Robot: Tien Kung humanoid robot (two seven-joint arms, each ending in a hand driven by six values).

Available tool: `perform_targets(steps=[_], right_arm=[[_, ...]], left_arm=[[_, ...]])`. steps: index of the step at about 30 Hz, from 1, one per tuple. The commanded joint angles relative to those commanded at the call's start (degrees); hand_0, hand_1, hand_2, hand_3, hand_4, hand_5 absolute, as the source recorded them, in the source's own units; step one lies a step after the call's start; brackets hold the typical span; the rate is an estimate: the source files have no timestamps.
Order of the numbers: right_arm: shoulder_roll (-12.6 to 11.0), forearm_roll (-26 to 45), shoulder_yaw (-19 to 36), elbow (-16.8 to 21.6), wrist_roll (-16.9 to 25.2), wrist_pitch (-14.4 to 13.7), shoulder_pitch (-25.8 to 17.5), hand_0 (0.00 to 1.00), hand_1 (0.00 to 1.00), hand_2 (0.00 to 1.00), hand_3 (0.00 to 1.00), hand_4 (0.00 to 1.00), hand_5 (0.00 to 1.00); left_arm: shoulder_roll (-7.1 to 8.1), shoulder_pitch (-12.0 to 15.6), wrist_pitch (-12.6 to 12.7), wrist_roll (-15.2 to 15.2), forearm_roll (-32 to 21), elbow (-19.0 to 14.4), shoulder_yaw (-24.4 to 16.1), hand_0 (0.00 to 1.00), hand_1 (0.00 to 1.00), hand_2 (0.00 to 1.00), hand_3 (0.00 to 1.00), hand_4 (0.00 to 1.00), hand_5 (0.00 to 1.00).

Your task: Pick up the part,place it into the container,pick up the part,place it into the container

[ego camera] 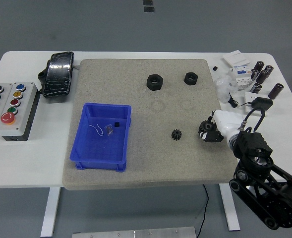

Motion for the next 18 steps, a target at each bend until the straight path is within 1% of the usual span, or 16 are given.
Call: perform_targets(steps=[2,4,5,8,10,11,13,16,17,18], right_arm=[[-0.02,0.0,-0.98,0.41,0.0,-0.83,0.99,0.243,0.391,0.402,0.479,0.576,0.312],[0.33,0.49,-3.06,0.8,0.0,-2.61,3.05,0.243,0.391,0.402,0.479,0.576,0.312],[0.68,1.05,-4.15,0.78,0.0,-3.52,4.11,0.26,0.396,0.404,0.477,0.557,0.304],[2.95,4.24,-8.22,-0.68,1.2,-6.89,7.91,0.26,0.396,0.404,0.477,0.557,0.304],[4.77,6.54,-11.0,-2.29,3.4,-9.05,10.3,0.26,0.396,0.404,0.477,0.557,0.304],[5.56,7.64,-12.22,-3.07,4.54,-9.92,11.37,0.373,0.45,0.517,0.539,0.558,0.309],[7.33,10.38,-15.18,-4.99,7.49,-11.52,13.83,0.373,0.45,0.517,0.539,0.558,0.309],[9.06,14.57,-19.45,-6.91,12.03,-13.38,17.02,0.373,0.45,0.517,0.539,0.558,0.309],[9.42,15.82,-20.71,-7.27,13.41,-13.78,17.85,0.438,0.502,0.583,0.576,0.564,0.314],[9.74,17.19,-22.1,-7.55,14.92,-14.12,18.68,0.438,0.502,0.583,0.576,0.564,0.314]], left_arm=[[0.02,0.0,-0.02,0.01,0.14,0.0,-0.09,0.615,0.557,0.544,0.636,0.7,0.295],[0.05,-0.01,-0.03,0.0,0.32,0.0,-0.21,0.615,0.557,0.544,0.636,0.7,0.295],[0.07,-0.03,-0.05,-0.01,0.44,0.0,-0.26,0.615,0.556,0.545,0.636,0.7,0.295],[0.13,-0.09,-0.1,-0.02,0.68,0.0,-0.34,0.615,0.556,0.545,0.636,0.7,0.295],[0.14,-0.14,-0.15,-0.01,0.81,0.0,-0.36,0.615,0.556,0.545,0.636,0.7,0.295],[0.14,-0.17,-0.17,0.01,0.83,0.0,-0.35,0.615,0.557,0.545,0.636,0.7,0.295],[0.14,-0.22,-0.22,0.06,0.89,0.0,-0.31,0.615,0.557,0.545,0.636,0.7,0.295],[0.18,-0.22,-0.25,0.15,1.14,0.0,-0.46,0.615,0.557,0.545,0.636,0.7,0.295],[0.2,-0.21,-0.26,0.17,1.2,0.0,-0.5,0.615,0.556,0.545,0.636,0.7,0.295],[0.22,-0.21,-0.26,0.2,1.25,0.0,-0.54,0.615,0.556,0.545,0.636,0.7,0.295]])
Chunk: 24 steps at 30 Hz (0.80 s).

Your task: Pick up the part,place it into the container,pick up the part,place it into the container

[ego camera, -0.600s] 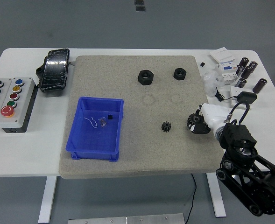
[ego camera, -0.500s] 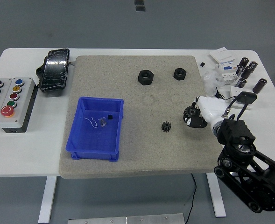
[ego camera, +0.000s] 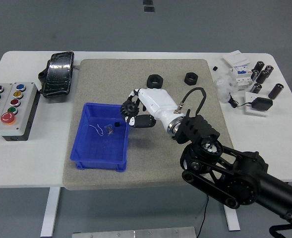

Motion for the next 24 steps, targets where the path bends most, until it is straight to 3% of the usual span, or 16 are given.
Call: perform_targets(steps=[4,5,8,10,11,22,23,24], right_arm=[[0.61,4.32,-4.79,-0.53,5.21,-0.17,2.16,0.438,0.502,0.583,0.576,0.564,0.314],[0.7,4.88,-5.77,-0.65,6.33,0.13,2.54,0.495,0.547,0.606,0.612,0.587,0.326],[0.86,5.47,-7.8,-1.15,7.85,1.19,3.42,0.495,0.547,0.606,0.612,0.587,0.326],[0.93,5.19,-8.59,-1.57,8.04,1.46,3.79,0.495,0.547,0.606,0.612,0.587,0.326],[1.02,4.42,-9.01,-1.98,7.86,1.6,4.01,0.545,0.62,0.663,0.639,0.638,0.328],[1.45,-1.69,-10.01,-3.28,6.01,1.93,4.69,0.564,0.634,0.681,0.646,0.666,0.319],[1.5,-1.82,-10.15,-3.31,5.92,2.03,4.7,0.585,0.647,0.697,0.651,0.74,0.323],[1.54,-1.82,-10.32,-3.35,5.84,2.18,4.7,0.585,0.647,0.697,0.651,0.74,0.323]], left_arm=[[0.04,0.03,-0.01,0.09,0.1,0.0,-0.11,0.615,0.556,0.545,0.636,0.7,0.295],[0.04,0.04,-0.01,0.11,0.11,0.0,-0.13,0.615,0.556,0.544,0.636,0.7,0.296],[0.05,0.05,-0.02,0.15,0.09,0.0,-0.13,0.615,0.556,0.544,0.636,0.7,0.296],[0.06,0.04,-0.02,0.16,0.09,0.0,-0.13,0.615,0.556,0.544,0.636,0.7,0.296],[0.06,0.03,-0.03,0.16,0.06,0.0,-0.1,0.615,0.557,0.545,0.636,0.7,0.294],[0.03,-0.02,-0.04,0.23,-0.13,0.0,0.08,0.615,0.557,0.545,0.636,0.7,0.294],[0.03,-0.02,-0.05,0.23,-0.17,0.0,0.12,0.615,0.556,0.545,0.636,0.7,0.295],[0.03,-0.02,-0.04,0.23,-0.17,0.0,0.12,0.615,0.556,0.545,0.636,0.7,0.295]])
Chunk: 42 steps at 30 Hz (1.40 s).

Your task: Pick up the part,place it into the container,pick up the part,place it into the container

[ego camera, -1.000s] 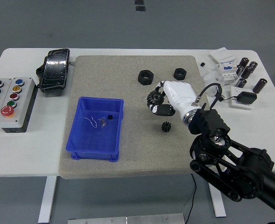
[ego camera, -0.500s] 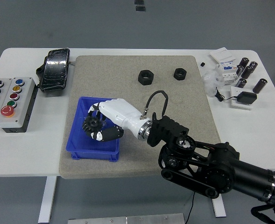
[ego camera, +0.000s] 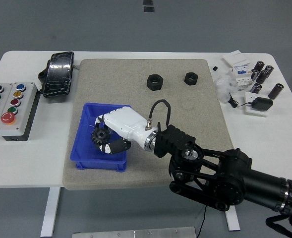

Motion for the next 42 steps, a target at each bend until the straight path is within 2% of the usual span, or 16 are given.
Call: perform_targets(steps=[4,5,10,11,16,17,24,28,29,31,34,35,36,40,41,42], right_arm=[[0.21,0.81,-0.35,-0.28,-0.5,0.94,-0.12,0.585,0.647,0.697,0.651,0.74,0.323],[0.24,0.93,-0.33,-0.32,-0.66,1.11,-0.16,0.597,0.658,0.707,0.66,0.814,0.35],[0.33,0.88,0.03,-0.3,-1.95,2.83,-0.27,0.597,0.658,0.707,0.66,0.814,0.35],[0.35,0.87,0.1,-0.3,-2.17,3.23,-0.29,0.627,0.679,0.745,0.719,0.866,0.378],[0.43,0.89,0.61,-0.25,-2.8,4.26,-0.49,0.627,0.679,0.745,0.719,0.866,0.378],[0.44,1.03,0.75,-0.22,-2.78,4.2,-0.52,0.634,0.696,0.783,0.78,0.909,0.402],[-0.2,3.88,3.42,1.51,-1.21,1.1,-2.11,0.615,0.68,0.776,0.768,0.933,0.414],[-2.51,6.8,8.84,5.69,-0.13,-2.19,-5.91,0.615,0.68,0.776,0.768,0.933,0.414],[-3.15,6.53,10.16,6.5,-0.28,-2.83,-6.69,0.577,0.661,0.741,0.739,0.909,0.403],[-4.75,4.49,13.08,7.61,-1.43,-3.55,-8.16,0.577,0.661,0.741,0.739,0.909,0.403],[-6.89,0.75,16.64,6.94,-4.11,-2.45,-9.53,0.577,0.661,0.741,0.739,0.909,0.403],[-7.53,-0.69,17.49,6.15,-5.24,-1.43,-10.02,0.517,0.637,0.737,0.744,0.903,0.398],[-8.02,-2.28,17.96,5.2,-6.41,-0.24,-10.53,0.517,0.637,0.737,0.744,0.903,0.398],[-8.36,-7.04,18.11,1.87,-8.99,2.82,-12.07,0.517,0.637,0.737,0.744,0.903,0.398],[-8.31,-8.39,17.99,1.07,-9.48,3.46,-12.44,0.466,0.604,0.72,0.737,0.89,0.381],[-8.3,-9.18,17.85,0.63,-9.82,3.92,-12.68,0.466,0.604,0.72,0.737,0.89,0.381]], left_arm=[[0.0,0.0,0.0,0.0,0.07,0.0,-0.07,0.615,0.556,0.545,0.636,0.7,0.295],[0.0,0.0,0.0,0.0,0.05,0.0,-0.04,0.615,0.556,0.545,0.636,0.7,0.295],[-0.02,0.0,-0.02,0.04,0.04,0.0,-0.02,0.615,0.556,0.545,0.636,0.7,0.295],[-0.02,-0.01,-0.02,0.04,0.05,0.0,-0.03,0.615,0.556,0.545,0.636,0.7,0.294],[-0.03,-0.04,-0.03,0.02,-0.13,0.0,0.15,0.615,0.556,0.545,0.636,0.7,0.294],[-0.04,-0.04,-0.03,0.02,-0.12,0.0,0.14,0.615,0.557,0.545,0.636,0.7,0.293],[-0.06,0.1,-0.02,-0.01,-0.04,0.0,0.09,0.615,0.557,0.545,0.636,0.7,0.294],[-0.19,0.22,0.02,-0.05,-0.27,0.0,0.21,0.615,0.557,0.545,0.636,0.7,0.294],[-0.23,0.27,0.02,-0.04,-0.27,0.0,0.2,0.615,0.558,0.545,0.636,0.7,0.293],[-0.27,0.38,0.04,-0.02,-0.18,0.0,0.09,0.615,0.558,0.545,0.636,0.7,0.293],[-0.24,0.42,0.06,-0.02,-0.01,0.0,-0.11,0.615,0.558,0.545,0.636,0.7,0.293],[-0.2,0.39,0.08,-0.06,-0.08,0.0,-0.06,0.615,0.557,0.545,0.636,0.7,0.293],[-0.16,0.34,0.11,-0.11,-0.21,0.0,0.02,0.615,0.557,0.545,0.636,0.7,0.293],[-0.15,0.23,0.11,-0.22,-0.5,0.0,0.3,0.615,0.557,0.545,0.636,0.7,0.293],[-0.18,0.23,0.11,-0.24,-0.57,0.0,0.39,0.615,0.557,0.545,0.635,0.7,0.293],[-0.2,0.24,0.1,-0.24,-0.59,0.0,0.43,0.615,0.557,0.545,0.635,0.7,0.293]])
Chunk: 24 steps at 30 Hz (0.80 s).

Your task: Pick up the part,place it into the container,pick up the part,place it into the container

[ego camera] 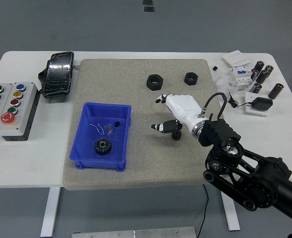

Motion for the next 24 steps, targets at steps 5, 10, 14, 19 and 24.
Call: perform_targets(steps=[5,10,14,19,24], right_arm=[[-0.51,-2.33,-1.13,-1.08,-1.36,2.15,-0.71,0.438,0.553,0.665,0.685,0.687,0.256],[-1.47,-2.79,-1.74,-1.27,-2.23,5.14,-0.94,0.438,0.553,0.665,0.685,0.687,0.256],[-2.17,-1.98,-2.17,-0.75,-2.41,6.24,-1.17,0.423,0.53,0.6,0.643,0.468,0.274],[-2.39,-1.17,-2.5,-0.48,-2.2,6.0,-1.39,0.435,0.469,0.506,0.554,0.249,0.165],[-2.56,-0.76,-2.84,-0.71,-1.97,5.88,-1.54,0.417,0.398,0.371,0.461,0.187,0.071]], left_arm=[[-0.02,0.01,-0.01,-0.03,0.06,0.0,-0.02,0.615,0.557,0.545,0.635,0.7,0.293],[0.01,0.01,-0.03,-0.03,-0.01,0.0,0.07,0.615,0.557,0.545,0.635,0.7,0.293],[0.03,0.04,-0.04,-0.04,0.06,0.0,0.03,0.615,0.557,0.545,0.635,0.7,0.294],[0.0,0.02,-0.07,-0.09,-0.05,0.0,0.2,0.615,0.557,0.545,0.634,0.7,0.294],[-0.02,-0.06,-0.07,-0.17,-0.44,0.0,0.56,0.615,0.557,0.545,0.634,0.7,0.294]])
